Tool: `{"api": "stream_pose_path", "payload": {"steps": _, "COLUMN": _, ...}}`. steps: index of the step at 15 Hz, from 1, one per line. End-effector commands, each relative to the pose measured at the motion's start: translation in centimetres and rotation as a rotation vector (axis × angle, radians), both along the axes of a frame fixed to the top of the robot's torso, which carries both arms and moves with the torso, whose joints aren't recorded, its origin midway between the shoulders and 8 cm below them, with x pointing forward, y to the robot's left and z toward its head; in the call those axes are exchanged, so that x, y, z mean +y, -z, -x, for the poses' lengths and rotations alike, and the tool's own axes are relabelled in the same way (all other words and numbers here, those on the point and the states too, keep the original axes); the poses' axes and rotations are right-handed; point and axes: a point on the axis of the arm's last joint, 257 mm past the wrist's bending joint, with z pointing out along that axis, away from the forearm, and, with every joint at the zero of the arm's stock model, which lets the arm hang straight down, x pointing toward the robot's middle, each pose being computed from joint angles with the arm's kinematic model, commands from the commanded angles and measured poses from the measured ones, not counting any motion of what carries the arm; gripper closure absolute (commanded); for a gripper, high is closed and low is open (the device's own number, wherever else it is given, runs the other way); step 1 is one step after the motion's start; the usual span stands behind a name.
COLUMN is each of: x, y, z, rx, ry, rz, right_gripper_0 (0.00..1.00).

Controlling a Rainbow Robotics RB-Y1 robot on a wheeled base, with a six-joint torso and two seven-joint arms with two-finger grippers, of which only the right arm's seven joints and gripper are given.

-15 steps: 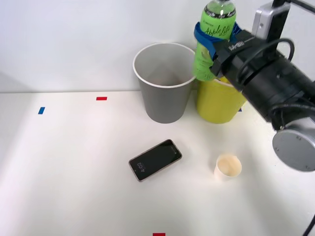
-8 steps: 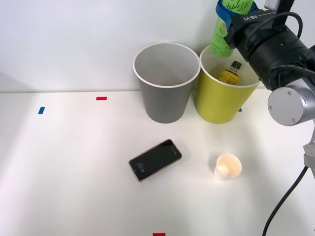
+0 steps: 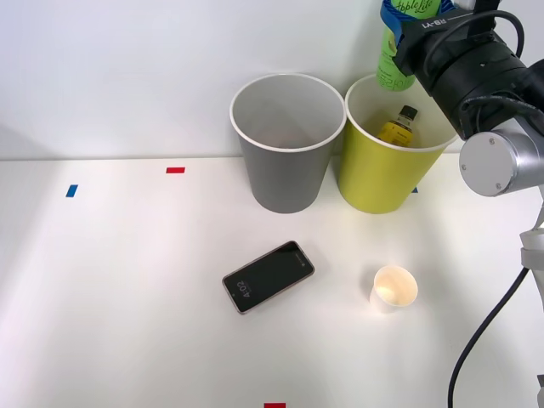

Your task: Put cans in the gray bin, plastic bottles in the light green bin

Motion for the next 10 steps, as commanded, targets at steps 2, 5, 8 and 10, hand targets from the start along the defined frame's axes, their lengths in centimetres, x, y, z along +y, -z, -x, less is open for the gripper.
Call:
{"api": "stream_pose_path", "payload": {"steps": 2, "x": 0.0, "y": 0.1, "z": 0.0, "rx": -0.002, "ry": 0.007, "rz": 0.015, "right_gripper_0": 0.00}}
{"api": "stream_pose_path", "payload": {"steps": 5, "x": -0.1, "y": 0.6, "z": 0.1, "rx": -0.011, "ry": 0.010, "rz": 0.016, "right_gripper_0": 0.00}}
{"api": "stream_pose_path", "payload": {"steps": 8, "x": 0.5, "y": 3.2, "z": 2.4, "rx": -0.081, "ry": -0.008, "rz": -0.019, "right_gripper_0": 0.00}}
{"api": "stream_pose_path", "payload": {"steps": 10, "x": 0.5, "y": 5.2, "z": 4.9, "rx": -0.096, "ry": -0.019, "rz": -0.033, "right_gripper_0": 0.00}}
